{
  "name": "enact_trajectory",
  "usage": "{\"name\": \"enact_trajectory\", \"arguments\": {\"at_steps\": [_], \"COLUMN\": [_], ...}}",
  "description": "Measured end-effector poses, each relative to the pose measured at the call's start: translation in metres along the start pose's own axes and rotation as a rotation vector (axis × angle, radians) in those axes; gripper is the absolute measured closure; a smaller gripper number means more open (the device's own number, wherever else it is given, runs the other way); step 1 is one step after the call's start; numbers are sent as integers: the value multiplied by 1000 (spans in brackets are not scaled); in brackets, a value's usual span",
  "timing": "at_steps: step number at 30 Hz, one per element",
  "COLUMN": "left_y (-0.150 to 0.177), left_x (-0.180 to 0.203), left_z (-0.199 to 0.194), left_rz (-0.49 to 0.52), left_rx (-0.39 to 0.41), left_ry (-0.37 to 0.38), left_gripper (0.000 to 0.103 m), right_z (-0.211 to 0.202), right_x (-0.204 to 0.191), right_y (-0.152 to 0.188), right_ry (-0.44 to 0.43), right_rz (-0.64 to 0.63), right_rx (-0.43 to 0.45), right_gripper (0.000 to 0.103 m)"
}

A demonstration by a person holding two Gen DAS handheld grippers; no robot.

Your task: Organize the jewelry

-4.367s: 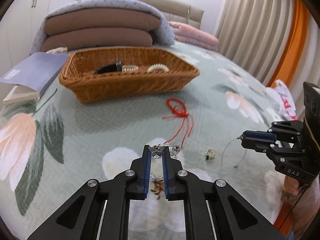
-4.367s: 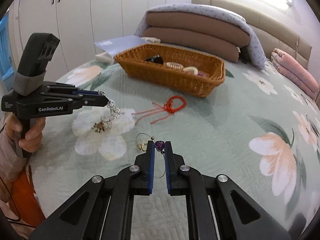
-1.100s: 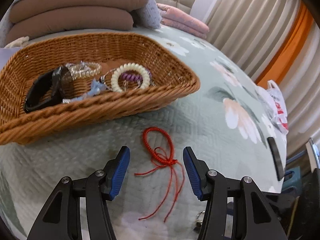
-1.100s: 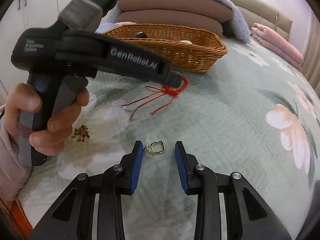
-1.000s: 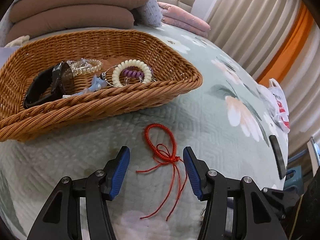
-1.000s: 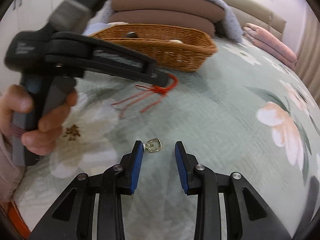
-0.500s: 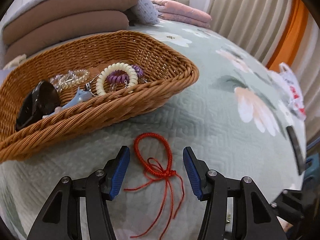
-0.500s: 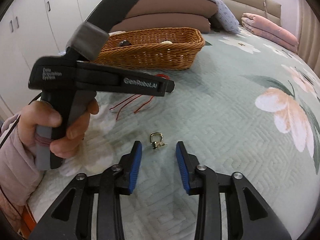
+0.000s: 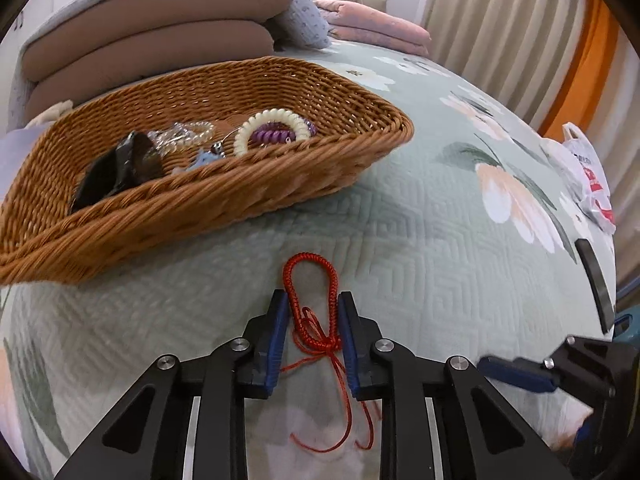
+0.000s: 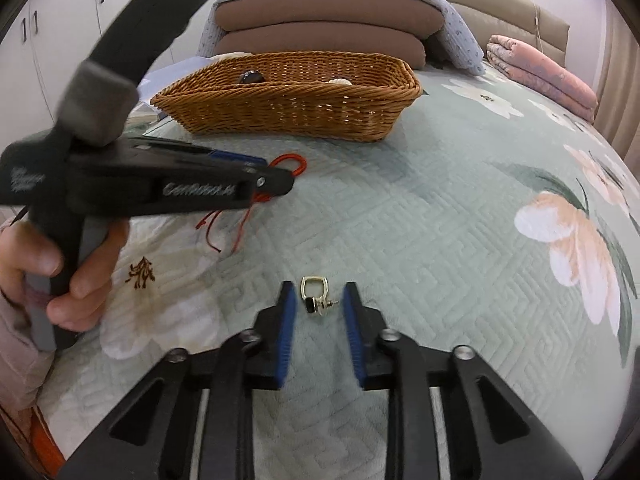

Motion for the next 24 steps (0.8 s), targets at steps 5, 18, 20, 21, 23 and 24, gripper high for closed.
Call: {"name": "enact_trajectory", "arguments": {"at_steps": [5, 18, 20, 21, 23, 24], "left_y": [7, -2, -12, -19, -31, -38], "left_x": [0, 4, 6, 6, 4, 2], "left_z": [-7, -52, -70, -82, -101, -109], "left_rz": [8, -6, -2, -1, 0, 0], "left_rx": [10, 133, 178, 210, 256, 277], "left_ry": [-17, 52, 62, 63, 61, 60], "left_gripper": [90, 95, 95, 95, 95, 95], "right_z": [-7, -48, -53, -56, -58, -58], "right_x": [-8, 8, 12, 14, 17, 18], "right_y": [1, -44, -66, -78, -104, -118], "right_ry": [9, -48, -43, -39, -27, -25], "right_rz": [-42, 31, 33, 34, 34, 38], "right_rx": [27, 133, 165, 185, 223, 237], "right_gripper": [85, 85, 85, 85, 85, 85]}}
Point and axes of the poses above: each gripper's, at about its wrist camera, not at the fingertips, and z roughly the way its jaws point, x to its right, y to its underside, the point moved 10 cm from there along z, roughly the way its jaws point, and after that the axes turned 7 degrees about y, right-handed, at the moved point
